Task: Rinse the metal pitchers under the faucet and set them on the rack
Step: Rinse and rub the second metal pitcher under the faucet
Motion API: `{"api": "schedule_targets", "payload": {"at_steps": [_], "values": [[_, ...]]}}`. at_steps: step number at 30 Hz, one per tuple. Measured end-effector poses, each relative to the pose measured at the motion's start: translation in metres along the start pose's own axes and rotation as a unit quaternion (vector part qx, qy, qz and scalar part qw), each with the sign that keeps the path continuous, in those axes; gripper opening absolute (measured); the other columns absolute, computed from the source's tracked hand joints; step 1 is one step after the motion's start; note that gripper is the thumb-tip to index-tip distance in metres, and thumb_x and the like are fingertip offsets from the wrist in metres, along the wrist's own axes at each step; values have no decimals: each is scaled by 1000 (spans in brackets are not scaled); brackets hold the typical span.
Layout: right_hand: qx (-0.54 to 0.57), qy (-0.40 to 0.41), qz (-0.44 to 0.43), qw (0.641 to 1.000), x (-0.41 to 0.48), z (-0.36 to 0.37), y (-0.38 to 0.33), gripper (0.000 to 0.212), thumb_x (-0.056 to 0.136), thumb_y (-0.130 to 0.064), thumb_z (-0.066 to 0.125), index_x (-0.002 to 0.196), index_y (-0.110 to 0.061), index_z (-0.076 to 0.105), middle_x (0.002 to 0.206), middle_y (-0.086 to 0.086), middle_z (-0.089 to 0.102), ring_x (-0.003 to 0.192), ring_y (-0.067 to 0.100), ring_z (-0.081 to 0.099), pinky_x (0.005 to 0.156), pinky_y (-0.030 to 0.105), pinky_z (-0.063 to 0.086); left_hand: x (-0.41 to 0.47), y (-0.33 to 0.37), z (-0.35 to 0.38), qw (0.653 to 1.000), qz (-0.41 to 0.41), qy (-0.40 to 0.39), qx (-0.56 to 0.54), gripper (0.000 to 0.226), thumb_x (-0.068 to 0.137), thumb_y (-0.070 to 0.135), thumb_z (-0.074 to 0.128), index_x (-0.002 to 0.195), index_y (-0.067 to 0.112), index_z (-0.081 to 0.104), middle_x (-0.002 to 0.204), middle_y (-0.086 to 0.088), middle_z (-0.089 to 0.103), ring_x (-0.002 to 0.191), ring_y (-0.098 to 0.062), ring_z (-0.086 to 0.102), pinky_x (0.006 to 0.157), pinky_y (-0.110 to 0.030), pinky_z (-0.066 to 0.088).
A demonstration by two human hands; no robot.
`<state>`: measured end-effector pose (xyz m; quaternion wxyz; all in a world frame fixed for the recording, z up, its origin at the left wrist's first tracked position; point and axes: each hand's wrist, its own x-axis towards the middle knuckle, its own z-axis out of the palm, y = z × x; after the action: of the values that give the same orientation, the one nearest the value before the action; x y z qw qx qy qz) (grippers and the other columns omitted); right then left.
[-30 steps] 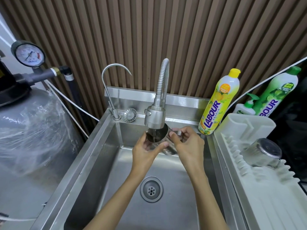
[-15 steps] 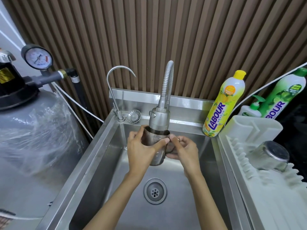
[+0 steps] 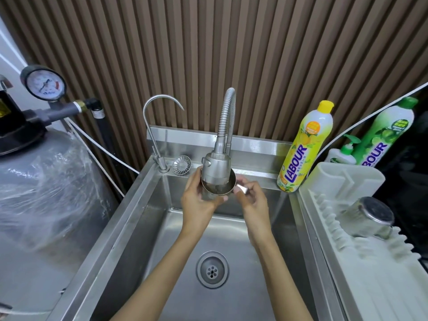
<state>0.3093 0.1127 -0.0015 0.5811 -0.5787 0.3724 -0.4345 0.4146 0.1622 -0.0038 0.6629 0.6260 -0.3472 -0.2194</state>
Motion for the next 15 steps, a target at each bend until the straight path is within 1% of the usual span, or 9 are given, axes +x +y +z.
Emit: {"api": "schedule_targets", "payload": {"at_steps": [2,3,5,7,9,11,13,14,15], "values": [[110,-32,65,991,2,1,11,19,91,-7,55,74,-10,47,113,8,65,111,18,61,98,36,49,-2,6,-2,996,40,9,75,84,51,5,87,127,13,52,119,11,54,108,-1,53,92,-5,38],[138,-46,92,985,2,0,13,18,91,-10,55,75,-8,48,108,15,64,107,26,62,96,43,51,-5,9,-3,993,53,21,101,84,52,7,88,128,13,52,115,13,52,104,1,51,87,2,34],[122,-56,121,984,1,-4,9,17,90,-14,58,79,-4,51,88,19,65,86,27,67,84,47,56,-10,13,-4,986,58,57,148,80,52,18,89,125,13,56,107,8,50,99,-3,49,80,7,29],[62,-28,130,989,0,-7,-1,20,88,-17,62,84,2,57,76,17,65,71,26,67,68,42,60,-15,12,-5,983,35,74,165,68,52,34,88,113,18,63,95,3,52,90,-9,54,74,5,33],[-34,4,119,992,0,-12,-14,23,85,-21,66,81,1,60,74,14,66,69,27,67,59,39,60,-18,6,-4,986,-1,64,156,55,51,43,86,99,23,67,86,3,56,81,-8,60,70,0,39],[-192,34,67,979,-2,-16,-28,22,82,-28,68,72,-11,59,75,9,68,74,31,67,66,45,59,-21,-1,-2,992,-68,27,103,48,51,41,87,92,24,70,87,4,65,80,-4,65,69,-4,44],[-357,53,3,933,-5,-16,-39,19,82,-29,67,74,-14,57,81,7,69,84,31,63,79,43,52,-25,-8,1,990,-139,-32,-1,45,53,32,88,94,21,72,91,2,74,84,-6,69,70,-7,47],[-387,60,-29,920,-6,-14,-42,13,82,-26,66,78,-16,58,83,4,69,87,29,62,82,40,49,-26,-10,3,985,-157,-50,-43,43,56,23,87,96,18,71,93,1,75,86,-9,69,71,-9,48],[-380,59,-51,922,-7,-13,-43,8,83,-22,65,81,-18,58,83,0,68,87,26,62,82,37,48,-26,-10,6,983,-160,-55,-78,42,60,12,84,99,15,69,94,0,75,88,-11,68,71,-10,48]]}}
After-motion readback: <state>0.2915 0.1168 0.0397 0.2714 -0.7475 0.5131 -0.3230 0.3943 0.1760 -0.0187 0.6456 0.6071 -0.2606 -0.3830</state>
